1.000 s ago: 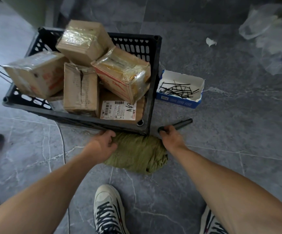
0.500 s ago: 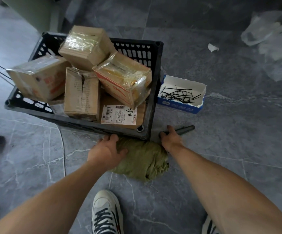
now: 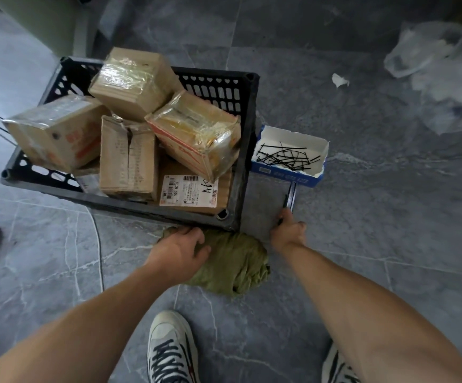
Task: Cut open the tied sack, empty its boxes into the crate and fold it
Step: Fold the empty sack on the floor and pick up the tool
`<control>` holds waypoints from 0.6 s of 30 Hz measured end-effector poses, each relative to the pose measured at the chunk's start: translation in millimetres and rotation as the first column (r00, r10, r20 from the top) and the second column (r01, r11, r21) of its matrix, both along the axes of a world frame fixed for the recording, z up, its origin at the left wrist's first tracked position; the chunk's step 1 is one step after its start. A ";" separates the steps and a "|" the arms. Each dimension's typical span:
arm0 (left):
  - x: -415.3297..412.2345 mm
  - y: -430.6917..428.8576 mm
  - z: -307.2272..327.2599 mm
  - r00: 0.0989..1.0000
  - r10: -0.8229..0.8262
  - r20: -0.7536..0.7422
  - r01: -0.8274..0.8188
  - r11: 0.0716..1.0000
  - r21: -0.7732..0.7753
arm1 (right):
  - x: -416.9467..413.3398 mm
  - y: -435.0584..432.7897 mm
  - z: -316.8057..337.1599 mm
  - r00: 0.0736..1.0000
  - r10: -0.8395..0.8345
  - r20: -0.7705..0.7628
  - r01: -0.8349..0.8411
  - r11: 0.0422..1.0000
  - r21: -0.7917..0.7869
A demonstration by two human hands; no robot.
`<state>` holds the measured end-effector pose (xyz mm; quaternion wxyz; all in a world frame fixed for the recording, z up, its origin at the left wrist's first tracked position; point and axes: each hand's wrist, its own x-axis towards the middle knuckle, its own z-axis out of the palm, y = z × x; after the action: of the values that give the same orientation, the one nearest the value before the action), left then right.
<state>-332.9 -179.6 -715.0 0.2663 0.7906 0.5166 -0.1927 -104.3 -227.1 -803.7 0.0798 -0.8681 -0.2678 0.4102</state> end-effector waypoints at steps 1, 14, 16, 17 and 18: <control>1.5 -2.4 4.4 1.000 0.011 -0.004 -0.011 1.000 -0.028 | 0.5 -0.3 7.9 1.000 -0.026 -0.003 0.026 0.999 0.023; 59.0 -28.3 167.2 0.993 0.106 -0.042 -0.114 0.902 -0.417 | 1.7 -33.8 209.1 0.966 -0.166 -0.196 0.170 0.985 0.004; 73.7 -16.8 210.6 0.979 0.204 0.010 -0.185 0.907 -0.377 | 1.8 -36.3 255.0 0.962 -0.159 -0.222 0.163 0.987 -0.001; 81.0 -11.8 232.7 0.967 0.253 0.040 -0.221 0.904 -0.367 | 1.7 -35.9 278.4 0.963 -0.147 -0.227 0.154 0.988 0.014; 88.2 -6.6 255.1 0.948 0.311 0.071 -0.265 0.890 -0.371 | 1.1 -34.7 301.5 0.965 -0.133 -0.226 0.145 0.989 0.037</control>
<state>-244.7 -186.3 -459.8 0.4634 0.6544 0.5664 -0.1902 -103.1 -261.8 -502.1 0.1613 -0.8308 -0.2063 0.4912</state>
